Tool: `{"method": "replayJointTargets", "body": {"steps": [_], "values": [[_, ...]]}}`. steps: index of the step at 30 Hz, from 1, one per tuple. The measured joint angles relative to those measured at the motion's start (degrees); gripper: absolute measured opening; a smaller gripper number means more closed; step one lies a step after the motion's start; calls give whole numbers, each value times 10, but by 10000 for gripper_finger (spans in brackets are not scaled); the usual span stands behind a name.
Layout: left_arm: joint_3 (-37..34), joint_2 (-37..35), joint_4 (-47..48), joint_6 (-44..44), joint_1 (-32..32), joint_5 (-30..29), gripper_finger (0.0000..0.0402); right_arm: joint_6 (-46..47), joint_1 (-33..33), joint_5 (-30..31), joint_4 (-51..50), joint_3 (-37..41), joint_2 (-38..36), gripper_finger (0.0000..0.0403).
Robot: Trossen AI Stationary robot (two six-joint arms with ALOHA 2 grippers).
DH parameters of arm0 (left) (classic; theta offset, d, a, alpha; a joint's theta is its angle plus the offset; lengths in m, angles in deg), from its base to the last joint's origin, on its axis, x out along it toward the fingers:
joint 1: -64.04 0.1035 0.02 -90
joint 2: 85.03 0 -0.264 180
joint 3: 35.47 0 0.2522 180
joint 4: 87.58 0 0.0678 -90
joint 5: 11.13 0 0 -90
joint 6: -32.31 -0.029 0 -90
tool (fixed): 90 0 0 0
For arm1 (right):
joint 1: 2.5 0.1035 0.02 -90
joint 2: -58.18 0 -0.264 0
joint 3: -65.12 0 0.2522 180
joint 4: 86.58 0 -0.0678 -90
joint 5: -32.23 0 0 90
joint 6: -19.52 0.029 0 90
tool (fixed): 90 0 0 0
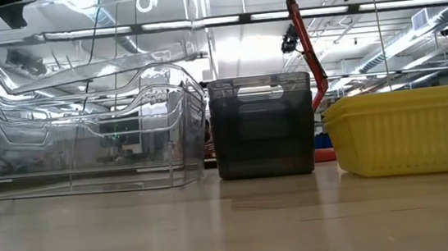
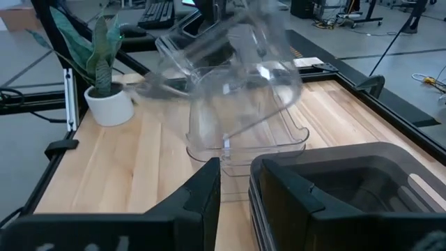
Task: Stack baskets by color
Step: Stack the top transparent bin on the stacked transparent bins
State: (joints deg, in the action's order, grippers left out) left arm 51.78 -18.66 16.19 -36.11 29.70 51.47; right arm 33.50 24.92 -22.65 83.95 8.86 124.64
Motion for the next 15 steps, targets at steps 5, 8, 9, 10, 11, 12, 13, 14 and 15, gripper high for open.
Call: {"method": "replayJointTargets", "body": {"steps": [5, 8, 9, 10, 11, 12, 13, 14, 15], "values": [[-25, -9, -1, 10, 1, 6, 1, 4, 0, 0, 1, 0, 0, 107], [-46, -17, -1, 23, 1, 4, 1, 5, 0, 0, 2, 0, 0, 107], [-50, -22, -1, 38, 2, 1, 1, 7, 0, 0, 2, 0, 0, 107], [-52, -27, -1, 51, 2, -1, 1, 8, 0, 0, 2, 0, 0, 107], [-53, -34, 0, 57, 1, -2, 1, 9, 0, 0, 2, 0, 0, 107], [-53, -41, 3, 64, 1, -2, 1, 9, 0, 0, 2, 0, 0, 107], [-53, -46, 3, 71, 1, -3, 1, 9, 0, 0, 2, 0, 0, 107], [-54, -52, 4, 80, 1, -5, 1, 9, 0, 0, 2, 0, 0, 107], [-54, -58, 4, 86, 1, -8, 1, 9, 0, 0, 2, 0, 0, 107]]}}
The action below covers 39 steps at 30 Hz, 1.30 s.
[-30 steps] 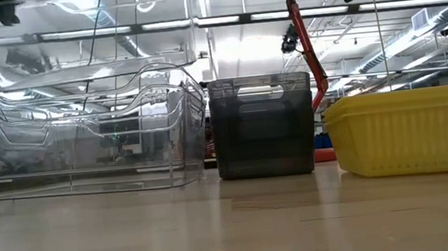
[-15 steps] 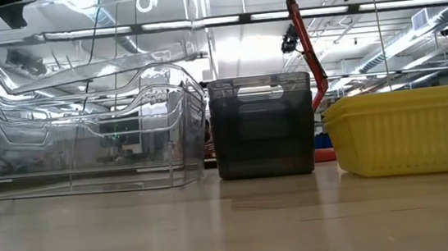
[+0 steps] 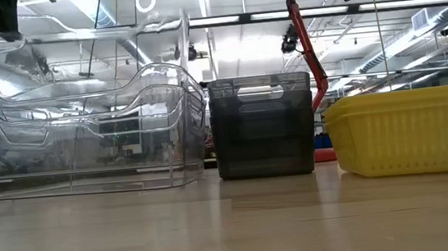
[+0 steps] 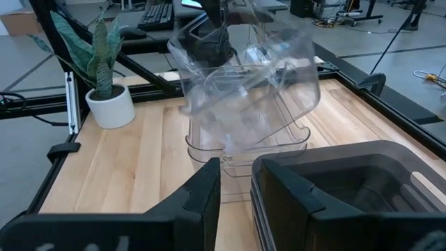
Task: Stack baskets by color
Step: Stack the top transparent bin on the stacked transparent bins
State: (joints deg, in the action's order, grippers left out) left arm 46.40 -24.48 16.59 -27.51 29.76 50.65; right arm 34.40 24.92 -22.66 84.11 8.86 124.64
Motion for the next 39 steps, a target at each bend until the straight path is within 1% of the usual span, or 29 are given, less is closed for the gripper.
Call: {"method": "replayJointTargets", "body": {"steps": [4, 8, 16, 20, 24, 30, 33, 39], "values": [[0, -15, -5, 7, 0, -2, 1, 0, 0, 0, 0, 0, 0, 107], [-5, -13, -3, 5, 0, 19, 1, 1, 0, 0, 0, 0, 0, 107], [-66, -13, -6, -35, 14, 19, 1, 2, 0, 0, 2, 0, 0, 107], [-79, -14, -3, -34, 14, 48, 1, 4, 0, -2, 2, 0, 0, 107], [-79, -13, -8, -11, 12, 73, 1, -1, 0, -2, 2, 0, 0, 107], [-79, -14, -68, -2, 11, 115, 1, -10, 0, -2, 2, 0, 0, 107], [-79, -7, -83, 10, 13, 129, 1, -11, 0, -2, 2, 0, 0, 107], [-79, 17, -124, 53, 21, 191, 5, -15, 0, -2, 2, 0, 0, 107]]}}
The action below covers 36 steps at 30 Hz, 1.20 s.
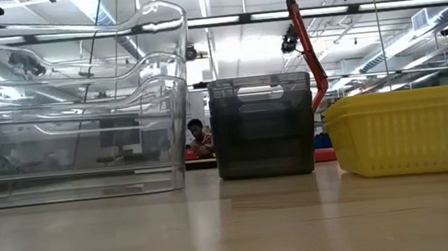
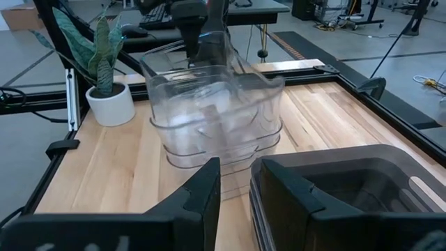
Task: Stack baskets by color
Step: Stack the top transparent bin on the stacked transparent bins, then return to Home Position
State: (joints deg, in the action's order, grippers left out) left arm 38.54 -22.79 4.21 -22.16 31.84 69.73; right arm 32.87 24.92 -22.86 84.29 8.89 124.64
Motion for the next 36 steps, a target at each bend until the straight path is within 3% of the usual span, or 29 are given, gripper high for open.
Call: {"method": "replayJointTargets", "body": {"steps": [3, 8, 20, 23, 29, 36], "values": [[0, 11, -8, 22, -1, 3, 7, 0, 0, -3, 0, 0, 0, 107], [0, 20, -9, 139, 0, -30, 30, -2, 0, -10, 0, 0, 0, 107], [0, -22, -6, 305, 0, -27, 160, -45, 0, -16, 0, 0, 0, 107], [0, -43, -27, 337, 6, -42, 178, -57, 0, -15, 1, 0, 0, 107], [0, -110, -125, 414, 40, -76, 160, -65, -8, -15, -6, 0, 0, 107], [0, -169, -230, 594, 82, -201, 116, -88, -5, -15, -17, 0, -30, 107]]}}
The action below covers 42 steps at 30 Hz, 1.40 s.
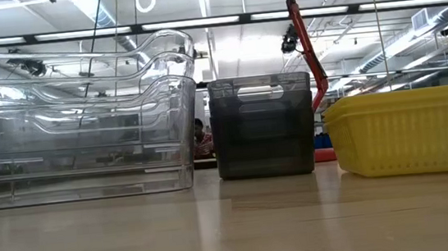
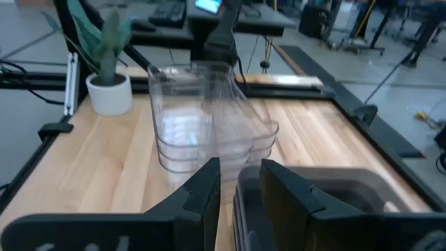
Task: Stack baskets by color
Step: Return to Home Position
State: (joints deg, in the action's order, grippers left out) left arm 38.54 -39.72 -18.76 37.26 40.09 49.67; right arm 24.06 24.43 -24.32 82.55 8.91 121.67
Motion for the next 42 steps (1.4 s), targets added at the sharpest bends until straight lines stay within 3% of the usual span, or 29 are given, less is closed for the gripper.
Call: {"method": "replayJointTargets", "body": {"steps": [5, 8, 15, 23, 35, 42], "values": [[-2, -37, -37, 30, 14, -47, 85, -27, -3, 7, 3, 4, -31, 107], [-44, -74, -87, 30, 12, -64, 63, -24, -19, -20, 4, 28, -47, 107], [-208, -158, -304, 31, 12, -66, 20, -16, -50, -79, 107, 142, -117, 107], [-350, -200, -571, -40, 19, -64, 5, -11, -61, -81, 194, 265, -238, 107], [-456, -264, -681, -25, 79, -55, 3, 8, -73, -72, 166, 348, -394, 102], [-486, -284, -688, -43, 80, -55, 3, 26, -87, -76, 164, 399, -476, 86]]}}
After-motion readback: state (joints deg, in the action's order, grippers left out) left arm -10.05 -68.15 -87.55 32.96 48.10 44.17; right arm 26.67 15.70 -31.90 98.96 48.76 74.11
